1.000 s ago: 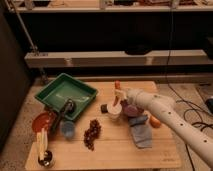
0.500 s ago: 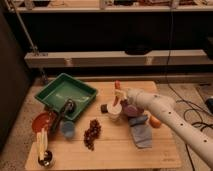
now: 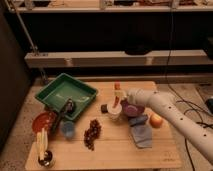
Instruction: Place pepper in paper cup
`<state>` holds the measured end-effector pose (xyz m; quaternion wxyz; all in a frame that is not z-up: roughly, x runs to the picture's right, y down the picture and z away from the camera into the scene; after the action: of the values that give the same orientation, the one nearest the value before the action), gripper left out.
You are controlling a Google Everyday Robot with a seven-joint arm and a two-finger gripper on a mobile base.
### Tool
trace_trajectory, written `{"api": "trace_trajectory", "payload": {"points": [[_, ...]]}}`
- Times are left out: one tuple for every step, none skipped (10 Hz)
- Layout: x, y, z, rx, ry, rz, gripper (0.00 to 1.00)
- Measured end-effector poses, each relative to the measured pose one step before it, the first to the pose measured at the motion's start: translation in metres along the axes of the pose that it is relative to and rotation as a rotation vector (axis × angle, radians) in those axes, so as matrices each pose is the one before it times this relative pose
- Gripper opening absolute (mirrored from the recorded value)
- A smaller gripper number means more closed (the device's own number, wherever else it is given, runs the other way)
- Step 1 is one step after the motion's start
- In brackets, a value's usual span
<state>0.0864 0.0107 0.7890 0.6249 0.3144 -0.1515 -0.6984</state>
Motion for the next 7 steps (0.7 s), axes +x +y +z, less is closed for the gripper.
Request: {"api": "trace_trajectory", "payload": {"points": [[-0.00002,-0.00100,0.00113,0.00193,-0.00089,-0.00084,0.09],[0.00038,-0.00039,0.00027,0.00051,0.00012,-0.00056,0.14],[-0.00022,0.00011,0.00004,-0.00004,-0.00017,0.00029,0.21],[0.00006,0.00012,-0.00012,-0.00023,0.00021,0.00003,0.33],[0.00018,-0.00014,0.00009,0.00015,0.00013,-0.00022,0.42],[-0.00013,-0.00002,0.00006,0.00009,-0.00017,0.00005,0.50],[0.00012,0.00010,-0.00009,-0.00023,0.00027,-0.00003,0.60]]}}
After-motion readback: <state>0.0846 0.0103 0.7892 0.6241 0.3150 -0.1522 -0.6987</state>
